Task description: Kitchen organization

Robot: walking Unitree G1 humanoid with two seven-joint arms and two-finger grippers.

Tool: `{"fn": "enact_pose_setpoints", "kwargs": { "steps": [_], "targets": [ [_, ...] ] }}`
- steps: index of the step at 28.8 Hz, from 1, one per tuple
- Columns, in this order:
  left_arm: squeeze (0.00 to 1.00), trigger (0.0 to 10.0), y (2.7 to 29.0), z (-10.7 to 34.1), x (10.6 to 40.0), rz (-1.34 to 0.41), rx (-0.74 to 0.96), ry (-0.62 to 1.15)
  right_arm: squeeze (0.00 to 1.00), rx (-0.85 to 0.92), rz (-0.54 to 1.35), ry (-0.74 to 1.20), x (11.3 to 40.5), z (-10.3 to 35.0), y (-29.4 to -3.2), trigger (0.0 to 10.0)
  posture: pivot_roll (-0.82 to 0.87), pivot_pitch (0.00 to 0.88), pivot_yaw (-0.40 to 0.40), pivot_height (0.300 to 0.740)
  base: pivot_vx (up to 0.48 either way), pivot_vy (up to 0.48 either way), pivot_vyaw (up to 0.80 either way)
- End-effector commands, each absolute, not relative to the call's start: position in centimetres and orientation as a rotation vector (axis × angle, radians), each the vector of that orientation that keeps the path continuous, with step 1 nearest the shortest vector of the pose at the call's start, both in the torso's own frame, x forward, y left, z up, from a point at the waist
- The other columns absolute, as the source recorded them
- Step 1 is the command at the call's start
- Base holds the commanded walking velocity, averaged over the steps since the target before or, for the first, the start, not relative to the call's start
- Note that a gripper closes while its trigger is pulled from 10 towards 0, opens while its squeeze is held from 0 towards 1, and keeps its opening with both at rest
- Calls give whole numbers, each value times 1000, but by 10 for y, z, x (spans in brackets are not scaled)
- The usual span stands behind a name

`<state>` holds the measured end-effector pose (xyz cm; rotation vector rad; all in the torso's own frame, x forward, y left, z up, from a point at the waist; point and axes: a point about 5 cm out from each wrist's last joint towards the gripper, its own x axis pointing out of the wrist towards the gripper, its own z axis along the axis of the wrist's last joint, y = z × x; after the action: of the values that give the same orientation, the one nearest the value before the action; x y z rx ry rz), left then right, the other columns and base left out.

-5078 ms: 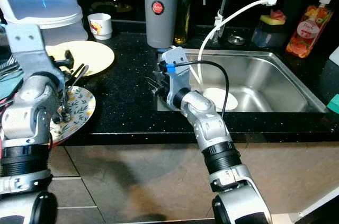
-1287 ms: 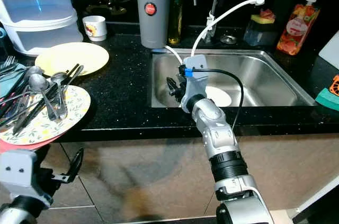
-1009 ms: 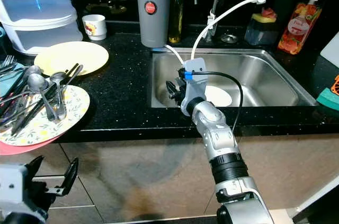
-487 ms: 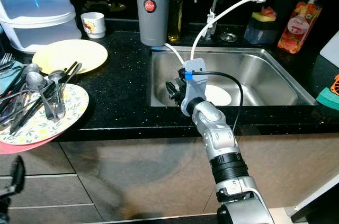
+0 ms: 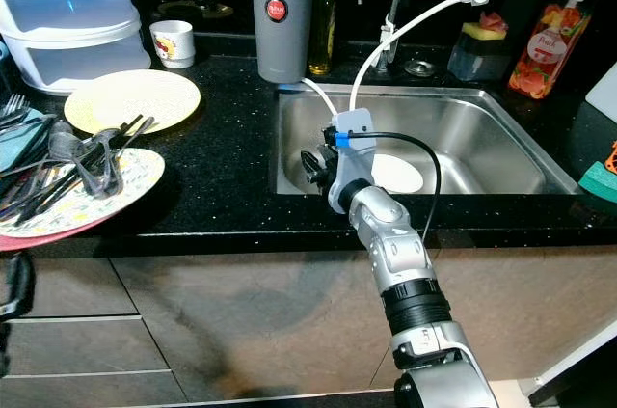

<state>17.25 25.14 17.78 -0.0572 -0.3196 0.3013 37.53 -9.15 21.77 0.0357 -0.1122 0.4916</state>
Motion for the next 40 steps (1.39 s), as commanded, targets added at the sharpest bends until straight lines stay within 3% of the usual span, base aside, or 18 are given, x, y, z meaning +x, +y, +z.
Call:
{"fn": "enact_pose_setpoints", "kwargs": {
  "steps": [1, 12, 23, 29, 35, 37, 40],
  "targets": [
    [0, 10000, 243, 183, 175, 232, -26, -316, 0, 38, 493, -112, 376, 218, -91, 10000, 81, 69, -54, 740, 0, 0, 0],
    [0, 10000, 212, 183, 199, 4, -64, -224, 0, 38, 494, -107, 376, 217, -91, 10000, 85, 66, -54, 740, 0, 0, 0],
    [0, 10000, 184, 192, 267, -201, -29, -104, 0, 34, 490, -92, 378, 215, -93, 10000, 79, 70, -54, 740, 0, 0, 0],
    [0, 10000, 167, 185, 283, -304, -6, 0, 0, 27, 483, -84, 378, 213, -96, 10000, 73, 72, -50, 740, 0, 0, 0],
    [0, 10000, 133, 186, 295, -483, -21, 47, 0, 21, 474, -76, 378, 211, -99, 10000, 72, 73, -50, 740, 0, 0, 0],
    [0, 10000, 108, 198, 297, -631, -45, 3, 0, 20, 472, -77, 379, 212, -100, 10000, 71, 73, -51, 740, 0, 0, 0],
    [0, 10000, 96, 207, 297, -705, -72, -27, 0, 19, 471, -77, 379, 212, -100, 10000, 71, 73, -51, 740, 0, 0, 0]
  ]
}}
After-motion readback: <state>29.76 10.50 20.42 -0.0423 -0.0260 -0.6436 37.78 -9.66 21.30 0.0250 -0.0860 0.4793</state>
